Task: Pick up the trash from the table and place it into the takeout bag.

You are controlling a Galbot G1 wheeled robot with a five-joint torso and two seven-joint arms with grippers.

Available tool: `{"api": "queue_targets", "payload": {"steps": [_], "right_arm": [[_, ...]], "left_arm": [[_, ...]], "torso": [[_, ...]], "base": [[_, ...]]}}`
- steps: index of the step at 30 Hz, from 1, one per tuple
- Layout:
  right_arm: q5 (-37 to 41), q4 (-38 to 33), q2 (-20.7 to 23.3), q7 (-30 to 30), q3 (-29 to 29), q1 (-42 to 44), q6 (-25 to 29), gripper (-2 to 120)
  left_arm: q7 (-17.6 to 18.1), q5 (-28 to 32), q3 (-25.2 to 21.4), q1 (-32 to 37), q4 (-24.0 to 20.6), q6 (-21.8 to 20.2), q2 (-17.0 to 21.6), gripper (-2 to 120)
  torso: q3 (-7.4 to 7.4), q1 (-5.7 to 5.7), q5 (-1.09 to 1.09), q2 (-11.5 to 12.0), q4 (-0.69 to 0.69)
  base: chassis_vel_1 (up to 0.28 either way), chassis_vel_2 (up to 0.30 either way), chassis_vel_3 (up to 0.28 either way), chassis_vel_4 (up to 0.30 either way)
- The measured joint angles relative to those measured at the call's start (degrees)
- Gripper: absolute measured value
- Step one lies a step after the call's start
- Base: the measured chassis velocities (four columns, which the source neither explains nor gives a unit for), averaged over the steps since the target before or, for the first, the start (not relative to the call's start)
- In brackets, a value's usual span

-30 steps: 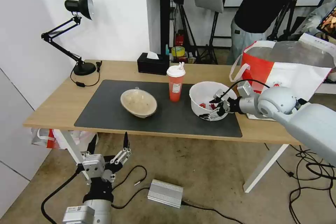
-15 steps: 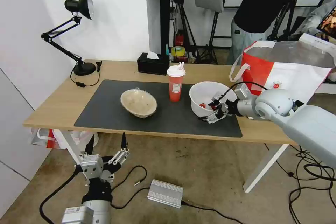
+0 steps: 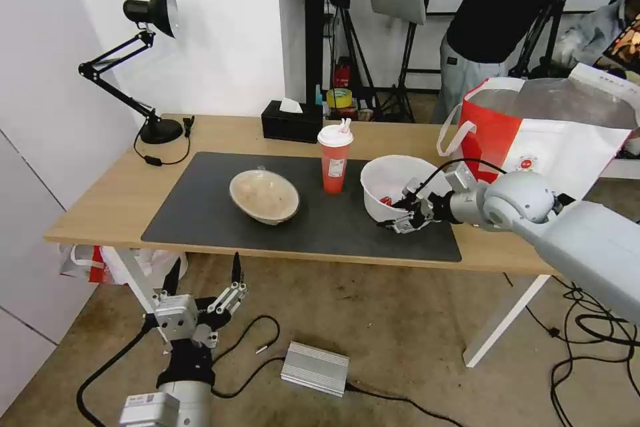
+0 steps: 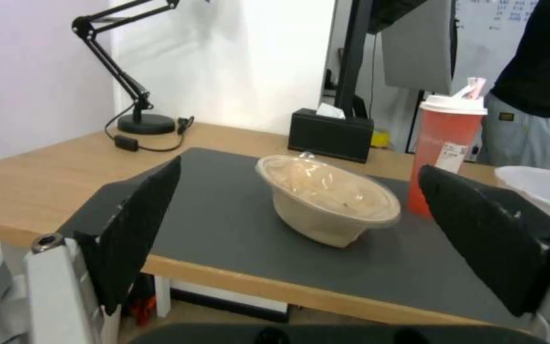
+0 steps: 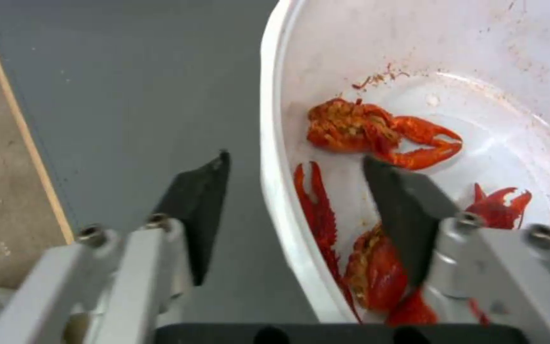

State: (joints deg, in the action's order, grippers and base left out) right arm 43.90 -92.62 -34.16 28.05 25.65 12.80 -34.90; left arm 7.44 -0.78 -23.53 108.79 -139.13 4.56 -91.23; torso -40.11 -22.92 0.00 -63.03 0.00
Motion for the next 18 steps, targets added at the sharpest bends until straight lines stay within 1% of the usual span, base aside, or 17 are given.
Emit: {"api": "queue_targets", "payload": {"steps": [1, 2, 5, 6, 7, 11, 12, 13, 15, 16, 18], "right_arm": [[0.02, 0.09, -0.09, -0.08, 0.00, -0.01, -0.06, 52], [0.02, 0.09, -0.09, -0.08, 0.00, -0.01, -0.06, 52], [0.13, 0.28, -0.42, -0.26, 0.01, -0.02, -0.30, 37], [0.16, 0.28, -0.54, -0.28, 0.04, -0.04, -0.35, 34], [0.16, 0.28, -0.54, -0.28, 0.04, -0.04, -0.35, 34], [0.19, 0.34, -1.01, -0.36, 0.20, -0.17, -0.51, 14], [0.19, 0.34, -1.01, -0.36, 0.20, -0.17, -0.51, 14], [0.21, 0.34, -1.01, -0.38, 0.26, -0.24, -0.54, 11], [0.21, 0.27, -0.98, -0.47, 0.32, -0.47, -0.60, 2], [0.24, 0.19, -0.96, -0.48, 0.37, -0.60, -0.61, 0], [0.27, 0.11, -0.96, -0.48, 0.45, -0.69, -0.61, 0]], "left_arm": [[0.00, 0.00, -0.01, -0.04, 0.00, 0.00, 0.00, 100], [0.00, 0.00, -0.01, -0.04, 0.00, 0.00, 0.00, 100], [0.00, 0.03, -0.05, -0.09, 0.04, 0.01, 0.01, 100], [0.00, 0.04, -0.05, -0.10, 0.05, 0.03, 0.01, 100], [0.00, 0.04, -0.05, -0.10, 0.05, 0.03, 0.01, 100], [0.00, 0.05, -0.20, -0.17, 0.05, 0.06, 0.03, 100], [0.00, 0.05, -0.20, -0.17, 0.05, 0.06, 0.03, 100], [0.00, 0.06, -0.20, -0.17, 0.03, 0.06, 0.03, 100], [0.00, 0.07, -0.21, -0.15, -0.06, 0.08, 0.04, 100], [0.00, 0.07, -0.22, -0.16, -0.08, 0.09, 0.04, 100], [0.00, 0.08, -0.25, -0.18, -0.11, 0.10, 0.04, 100]], "torso": [[0.00, 0.00, 0.00, 0.00, 0.00], [0.00, 0.00, 0.00, 0.00, 0.00], [0.00, 0.00, 0.00, 0.00, 0.00], [0.00, 0.00, 0.00, 0.00, 0.00], [0.00, 0.00, 0.00, 0.00, 0.00], [0.00, 0.00, 0.00, 0.00, 0.00], [0.00, 0.00, 0.00, 0.00, 0.00], [0.00, 0.00, -0.01, 0.00, 0.00], [0.00, 0.00, 0.00, 0.00, 0.00], [0.00, 0.00, 0.00, 0.00, 0.00], [0.00, 0.00, -0.01, 0.00, 0.01]], "base": [[0.000, 0.000, 0.000, 0.000], [0.000, 0.000, 0.000, 0.000], [0.000, 0.000, 0.000, 0.000], [0.000, 0.000, 0.000, 0.000], [0.000, 0.000, 0.000, 0.000], [0.000, 0.000, 0.000, 0.000], [0.000, 0.000, 0.000, 0.000], [0.000, 0.000, 0.000, 0.000], [0.000, 0.000, 0.000, 0.000], [0.000, 0.000, 0.000, 0.000], [0.000, 0.000, 0.000, 0.000]]}}
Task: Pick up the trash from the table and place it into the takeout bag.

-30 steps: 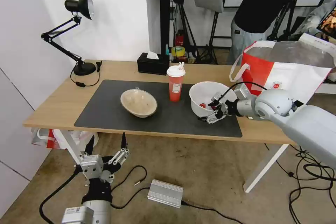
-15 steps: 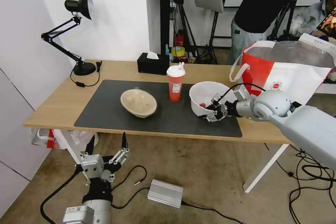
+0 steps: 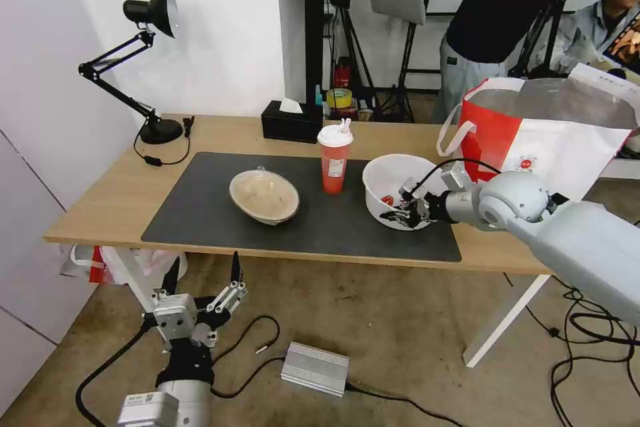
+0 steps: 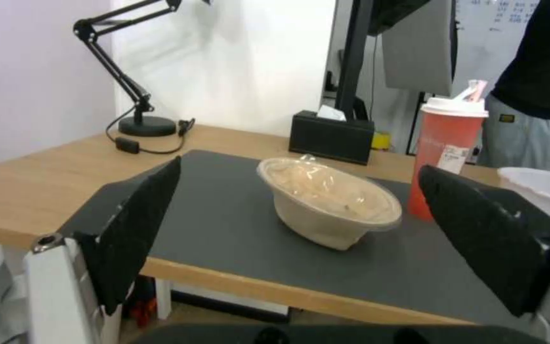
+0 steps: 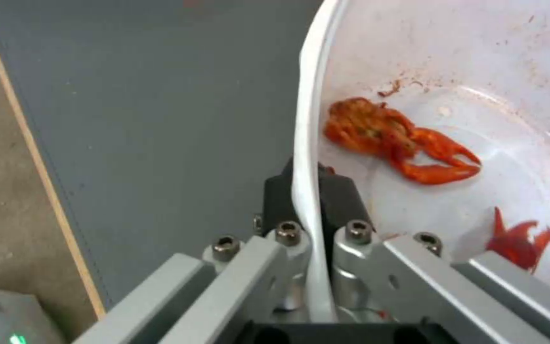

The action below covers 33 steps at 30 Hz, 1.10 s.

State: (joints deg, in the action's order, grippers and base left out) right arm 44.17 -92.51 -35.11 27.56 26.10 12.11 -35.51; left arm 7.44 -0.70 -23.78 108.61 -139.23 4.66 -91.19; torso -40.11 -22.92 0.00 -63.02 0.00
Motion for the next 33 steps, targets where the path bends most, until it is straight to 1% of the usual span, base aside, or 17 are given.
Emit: {"api": "queue_targets", "payload": {"steps": [14, 33], "right_arm": [[0.13, -0.22, 0.12, 0.46, 0.14, -0.63, -0.02, 0], [1.65, -2.63, 1.83, 1.12, -1.07, -1.46, 0.22, 0]], "left_arm": [[0.04, 0.03, -0.09, 0.12, -0.33, 0.03, -0.02, 100], [-0.08, -0.16, 0.19, 0.68, -0.85, 0.04, -0.04, 100]], "torso": [[0.00, 0.00, 0.00, 0.00, 0.00], [0.00, 0.00, 0.00, 0.00, 0.00]], "base": [[0.000, 0.000, 0.000, 0.000], [0.000, 0.000, 0.000, 0.000]]}}
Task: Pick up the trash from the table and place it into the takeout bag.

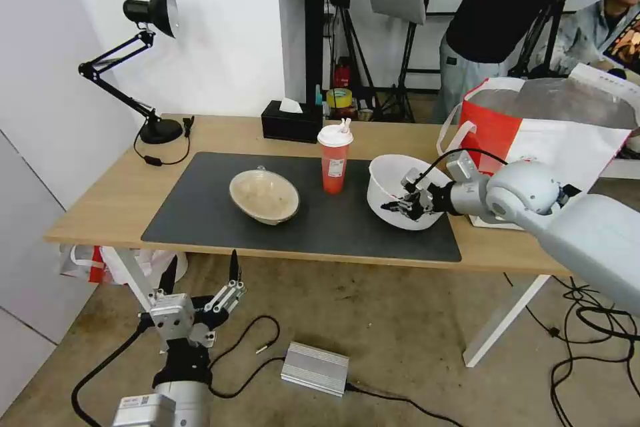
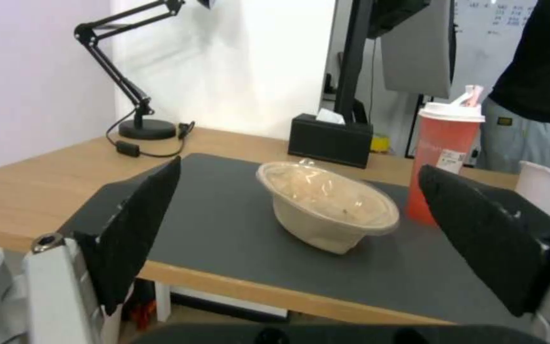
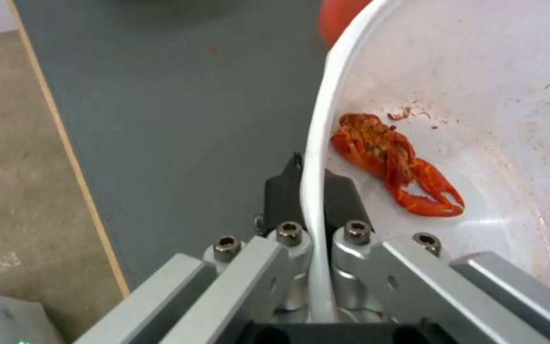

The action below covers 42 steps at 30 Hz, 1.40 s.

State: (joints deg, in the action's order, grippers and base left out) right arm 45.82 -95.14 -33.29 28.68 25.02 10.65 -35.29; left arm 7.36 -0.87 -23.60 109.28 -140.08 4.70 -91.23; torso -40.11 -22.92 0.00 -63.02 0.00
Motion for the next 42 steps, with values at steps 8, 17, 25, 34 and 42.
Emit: {"api": "queue_targets", "payload": {"steps": [8, 17, 25, 34, 42], "right_arm": [[0.11, -0.72, 0.14, 0.21, -0.15, -0.48, 0.03, 0], [0.18, -1.05, 0.34, 0.58, -0.17, -2.17, 0.03, 0], [0.77, -1.05, 0.11, 0.90, -0.15, -3.69, 0.04, 0], [1.94, -0.89, -0.73, 0.95, 0.79, -7.29, 0.01, 0], [2.49, -0.56, -1.46, 0.94, 2.29, -10.38, -0.08, 0]], "left_arm": [[-0.08, -0.03, -0.06, 0.03, 0.00, 0.00, 0.00, 100], [-0.10, -0.03, -0.07, -0.14, 0.01, 0.00, 0.02, 100], [-0.10, 0.00, -0.05, -0.34, 0.14, 0.02, 0.02, 100], [-0.10, 0.16, -0.01, -0.60, 0.35, 0.02, 0.08, 100], [-0.07, 0.34, -0.13, -0.80, 0.43, 0.02, 0.32, 100]], "torso": [[0.00, 0.00, 0.00, 0.00, 0.00], [0.00, 0.00, 0.00, 0.00, 0.00], [0.00, 0.00, 0.00, 0.00, 0.00], [0.00, 0.00, 0.00, 0.00, 0.00], [0.00, 0.00, 0.00, 0.00, 0.00]], "base": [[0.000, 0.000, 0.000, 0.000], [0.000, 0.000, 0.000, 0.000], [0.000, 0.000, 0.000, 0.000], [0.000, 0.000, 0.000, 0.000], [0.000, 0.000, 0.000, 0.000]]}}
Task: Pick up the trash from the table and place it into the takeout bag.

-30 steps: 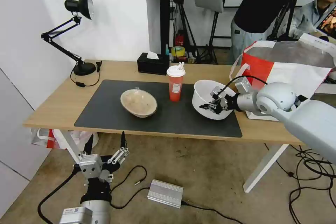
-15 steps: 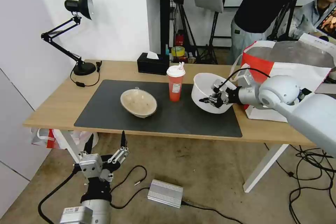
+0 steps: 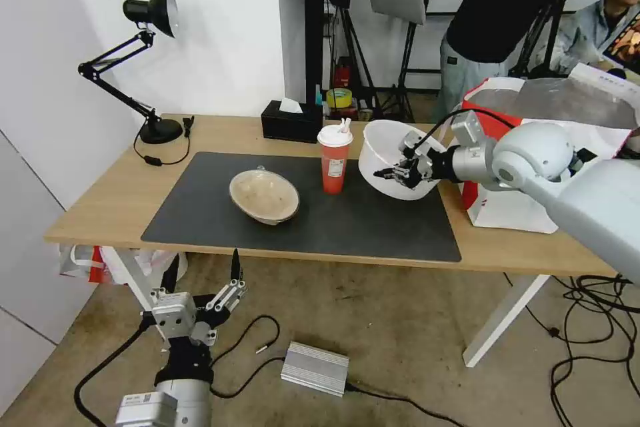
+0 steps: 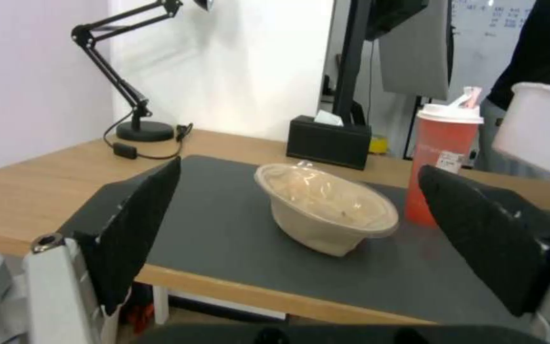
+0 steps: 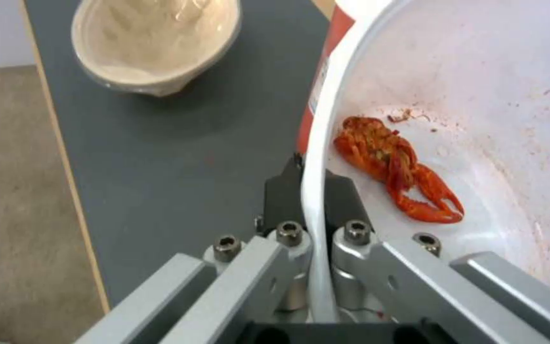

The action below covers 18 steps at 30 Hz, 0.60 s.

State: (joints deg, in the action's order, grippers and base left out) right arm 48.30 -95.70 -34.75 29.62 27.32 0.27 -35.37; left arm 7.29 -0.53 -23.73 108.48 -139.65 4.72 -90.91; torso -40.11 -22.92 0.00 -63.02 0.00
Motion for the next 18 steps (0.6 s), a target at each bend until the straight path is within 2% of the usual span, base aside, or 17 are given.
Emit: {"api": "queue_targets", "payload": {"steps": [18], "right_arm": [[1.49, 0.49, -0.54, -0.20, 0.69, -3.17, -0.08, 0]], "left_arm": [[0.05, 0.17, 0.01, -0.03, -0.09, 0.00, 0.08, 100]], "torso": [[0.00, 0.00, 0.00, 0.00, 0.00]], "base": [[0.000, 0.000, 0.000, 0.000]]}}
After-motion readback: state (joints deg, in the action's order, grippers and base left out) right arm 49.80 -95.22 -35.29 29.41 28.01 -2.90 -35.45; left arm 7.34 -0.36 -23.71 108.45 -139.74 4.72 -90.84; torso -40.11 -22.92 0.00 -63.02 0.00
